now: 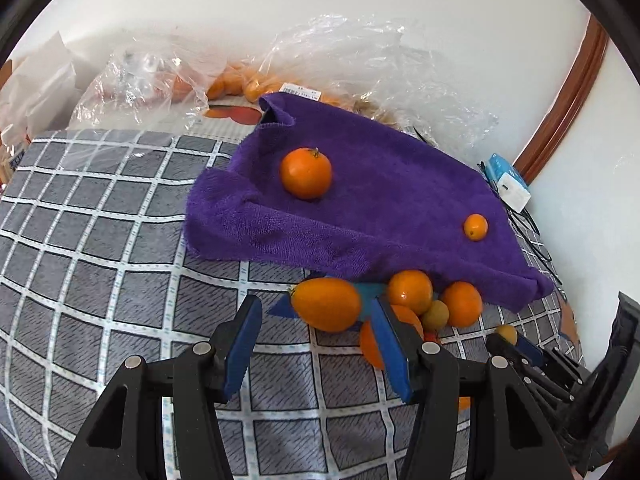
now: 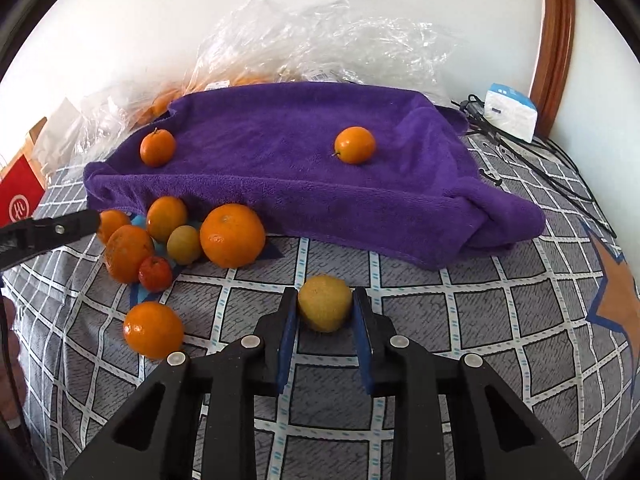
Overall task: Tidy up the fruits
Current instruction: 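Close the left tool on an elongated orange fruit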
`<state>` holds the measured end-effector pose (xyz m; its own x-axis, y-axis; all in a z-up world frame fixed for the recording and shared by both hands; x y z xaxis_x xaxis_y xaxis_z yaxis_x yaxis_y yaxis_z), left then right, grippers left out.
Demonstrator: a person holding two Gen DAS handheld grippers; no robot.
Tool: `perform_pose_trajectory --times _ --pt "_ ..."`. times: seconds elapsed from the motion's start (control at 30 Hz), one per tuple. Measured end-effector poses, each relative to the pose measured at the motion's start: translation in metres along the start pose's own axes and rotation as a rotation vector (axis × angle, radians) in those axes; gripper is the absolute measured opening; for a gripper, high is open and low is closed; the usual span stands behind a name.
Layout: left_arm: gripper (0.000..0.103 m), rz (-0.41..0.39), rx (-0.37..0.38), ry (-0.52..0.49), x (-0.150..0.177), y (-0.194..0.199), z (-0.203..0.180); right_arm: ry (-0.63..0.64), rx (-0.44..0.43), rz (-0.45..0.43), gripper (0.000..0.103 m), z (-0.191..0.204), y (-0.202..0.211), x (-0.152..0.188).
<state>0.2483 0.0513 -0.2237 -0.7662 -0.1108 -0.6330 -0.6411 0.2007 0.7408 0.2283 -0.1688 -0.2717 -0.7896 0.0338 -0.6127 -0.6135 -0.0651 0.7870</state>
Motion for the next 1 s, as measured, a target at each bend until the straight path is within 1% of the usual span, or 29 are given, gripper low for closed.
perform_pose_trajectory --times 0.07,0.13,0.17,0.23,0.27,0.4,0.5,0.57,0.67,0.73,0.87,1.0 --pt "0.054 0.01 -0.001 0.012 0.0 -0.006 0.0 -0.004 -0.014 0.003 0.027 -0.001 -0.001 0.0" --pt "0.053 0.02 -0.018 0.015 0.001 -0.012 -0.001 -0.003 -0.023 0.003 0.027 0.0 -0.001 -0.001" --pt "0.049 0.026 -0.016 0.017 0.002 -0.015 -0.002 -0.004 -0.024 0.003 0.027 0.0 -0.001 -0.001" --pt "0.044 0.023 0.0 0.026 0.001 -0.018 -0.004 -0.006 -0.026 0.004 0.027 0.0 -0.001 -0.001" --pt "0.037 0.022 0.018 0.026 0.001 -0.018 -0.007 -0.009 -0.028 0.004 0.027 0.0 -0.001 -0.001" --pt "0.037 0.015 0.012 0.015 0.001 -0.018 -0.009 -0.015 -0.042 0.005 0.027 -0.001 -0.001 -0.001" --pt "0.037 0.01 0.001 0.019 0.004 -0.006 -0.001 -0.016 -0.043 0.004 0.027 -0.001 -0.001 -0.001" --pt "0.037 0.001 -0.03 0.014 0.007 0.005 0.007 -0.011 -0.036 0.004 0.027 0.0 -0.001 -0.001" --pt "0.037 -0.012 -0.103 -0.018 0.014 0.02 0.022 0.0 -0.023 0.005 0.027 0.001 -0.001 0.0" --pt "0.037 -0.013 -0.123 -0.018 0.017 0.023 0.03 0.002 -0.02 0.004 0.027 0.001 -0.001 0.0" --pt "0.038 -0.01 -0.105 0.012 0.022 0.021 0.038 0.0 -0.017 0.003 0.027 0.002 -0.001 0.0" --pt "0.038 -0.034 -0.101 0.021 0.023 0.021 0.041 -0.004 -0.021 0.002 0.027 0.002 0.0 0.0"
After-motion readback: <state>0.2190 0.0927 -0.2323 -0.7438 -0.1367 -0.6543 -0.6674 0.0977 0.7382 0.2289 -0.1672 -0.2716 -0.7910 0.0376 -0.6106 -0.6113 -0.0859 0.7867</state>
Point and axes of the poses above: each gripper's, at about its wrist camera, not at the fingertips, and y roughly against the way its jaws point, z to its left, x to its underside, the point moved 8 cm from there along -y, roughly the way its jaws point, and after that the axes turned 7 degrees about -y, right-handed, at the moved point
